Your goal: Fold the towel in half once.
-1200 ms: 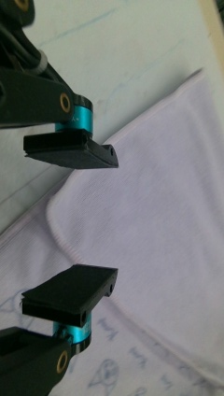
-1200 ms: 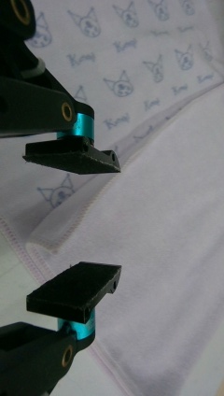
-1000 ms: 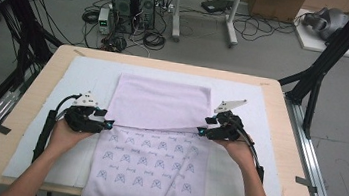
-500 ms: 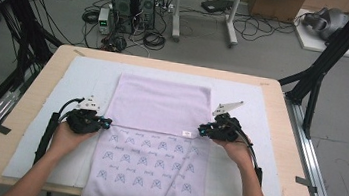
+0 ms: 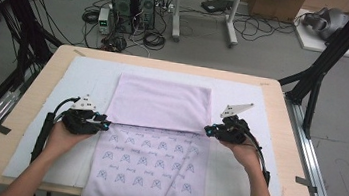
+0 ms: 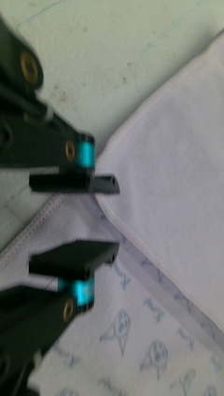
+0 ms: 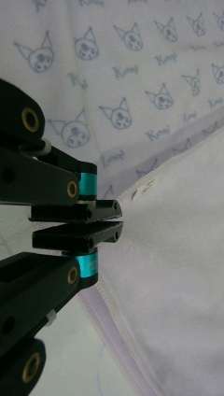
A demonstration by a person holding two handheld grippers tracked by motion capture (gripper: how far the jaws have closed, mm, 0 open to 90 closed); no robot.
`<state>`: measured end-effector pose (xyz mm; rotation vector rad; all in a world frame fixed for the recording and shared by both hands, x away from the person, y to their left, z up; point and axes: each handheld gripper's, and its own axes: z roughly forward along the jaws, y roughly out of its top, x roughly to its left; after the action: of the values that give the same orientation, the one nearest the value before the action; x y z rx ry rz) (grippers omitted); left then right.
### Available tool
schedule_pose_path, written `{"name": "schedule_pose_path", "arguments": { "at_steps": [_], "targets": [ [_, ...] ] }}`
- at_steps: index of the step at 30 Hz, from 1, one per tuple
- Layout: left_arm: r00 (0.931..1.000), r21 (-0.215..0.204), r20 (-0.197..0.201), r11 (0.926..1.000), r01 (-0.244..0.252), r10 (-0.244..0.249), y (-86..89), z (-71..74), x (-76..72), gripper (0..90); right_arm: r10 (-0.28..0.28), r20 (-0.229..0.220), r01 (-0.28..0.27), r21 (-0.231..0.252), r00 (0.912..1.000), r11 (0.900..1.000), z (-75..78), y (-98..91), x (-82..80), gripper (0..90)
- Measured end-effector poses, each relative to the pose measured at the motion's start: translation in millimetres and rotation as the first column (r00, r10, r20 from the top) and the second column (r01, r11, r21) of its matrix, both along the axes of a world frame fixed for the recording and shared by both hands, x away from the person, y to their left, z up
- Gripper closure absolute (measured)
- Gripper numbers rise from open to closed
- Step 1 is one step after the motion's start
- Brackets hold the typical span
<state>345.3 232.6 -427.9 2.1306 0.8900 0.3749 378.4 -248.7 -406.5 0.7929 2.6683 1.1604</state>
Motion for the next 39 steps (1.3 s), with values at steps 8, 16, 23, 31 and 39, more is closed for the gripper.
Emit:
{"name": "schedule_pose_path", "arguments": {
  "at_steps": [8,16,23,31,39],
  "targets": [
    [0.9987,0.033,0.002,0.9982,-0.050,0.050,3.0,-9.8,13.1,78.0,-0.014,-0.026,0.014,0.006,0.9996,0.9999,-10.9,-1.1,2.9,86.9],
    [0.9982,0.034,0.040,0.9984,-0.046,0.045,5.2,-3.5,7.5,89.7,-0.011,0.000,0.011,0.031,0.9999,0.9995,-4.9,-2.1,-0.5,86.9],
    [0.9991,-0.037,0.014,0.9986,-0.038,0.039,8.7,0.5,7.1,70.7,-0.015,0.006,0.015,0.040,0.9999,0.9991,-2.8,-3.8,-1.4,86.7],
    [0.9999,0.029,-0.012,0.9995,-0.007,0.007,-2.5,-11.9,13.8,65.9,-0.017,0.001,0.017,0.025,0.9999,0.9995,-5.6,-1.6,0.2,86.2],
    [0.9979,0.051,0.050,0.9978,-0.043,0.040,-1.2,-5.5,10.1,88.3,-0.022,0.006,0.021,0.034,0.9997,0.9992,-4.5,-2.4,0.3,86.0]
  ]
}}
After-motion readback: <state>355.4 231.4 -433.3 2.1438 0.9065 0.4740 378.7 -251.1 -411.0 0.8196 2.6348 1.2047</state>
